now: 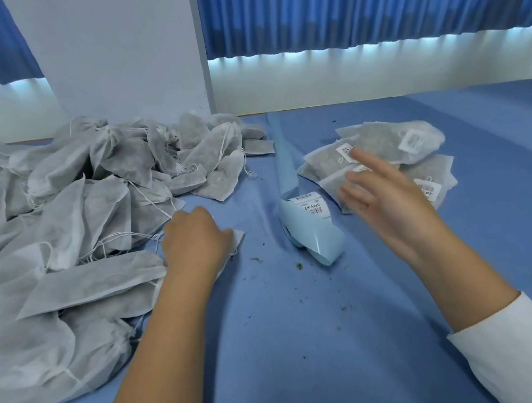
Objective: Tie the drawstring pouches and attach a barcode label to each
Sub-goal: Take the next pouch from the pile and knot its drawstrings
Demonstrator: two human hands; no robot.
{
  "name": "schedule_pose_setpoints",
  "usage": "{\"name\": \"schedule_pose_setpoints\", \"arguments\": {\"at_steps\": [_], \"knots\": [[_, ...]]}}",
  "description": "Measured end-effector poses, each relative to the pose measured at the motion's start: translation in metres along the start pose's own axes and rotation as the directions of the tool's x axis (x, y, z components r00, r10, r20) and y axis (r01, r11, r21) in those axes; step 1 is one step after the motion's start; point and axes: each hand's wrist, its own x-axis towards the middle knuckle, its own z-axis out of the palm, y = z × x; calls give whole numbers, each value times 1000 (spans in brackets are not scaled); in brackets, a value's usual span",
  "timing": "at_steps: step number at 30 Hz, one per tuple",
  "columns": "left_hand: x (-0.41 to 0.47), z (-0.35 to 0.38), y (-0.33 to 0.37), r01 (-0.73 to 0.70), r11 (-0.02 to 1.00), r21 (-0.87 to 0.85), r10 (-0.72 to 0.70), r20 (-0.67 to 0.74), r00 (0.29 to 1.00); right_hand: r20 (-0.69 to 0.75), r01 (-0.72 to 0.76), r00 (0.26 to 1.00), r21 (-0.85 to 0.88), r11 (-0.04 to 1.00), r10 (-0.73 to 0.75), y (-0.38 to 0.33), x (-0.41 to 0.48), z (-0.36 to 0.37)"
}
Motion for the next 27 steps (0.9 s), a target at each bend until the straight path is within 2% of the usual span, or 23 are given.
{"name": "schedule_pose_setpoints", "arguments": {"at_steps": [5,7,10,11,13,15,19,24,27], "knots": [[-2,-1,2,-30,980,196,8,114,993,50,-35,998,-166,985,44,8,-2,5],[-1,-3,2,-48,990,130,37,84,996,56,-30,998,-192,981,41,8,-3,8],[-2,-4,3,-113,985,-132,107,-52,993,52,54,998,-330,943,-39,9,-7,11],[-3,-5,5,-175,948,-266,148,-120,982,59,105,994,-418,902,-88,9,-9,11],[-6,-11,11,-336,799,-499,238,-250,938,104,217,976,-574,790,-193,10,-11,13],[-9,-17,18,-425,645,-635,280,-320,905,154,309,948,-659,685,-279,12,-15,16],[-17,-27,26,-289,343,-894,232,-217,948,242,422,900,-688,590,-362,14,-20,20],[-26,-31,36,-211,208,-955,296,-144,944,343,469,882,-703,535,-323,15,-26,24],[-29,-29,42,-132,120,-984,268,-96,959,392,451,889,-652,610,-238,13,-30,26]]}}
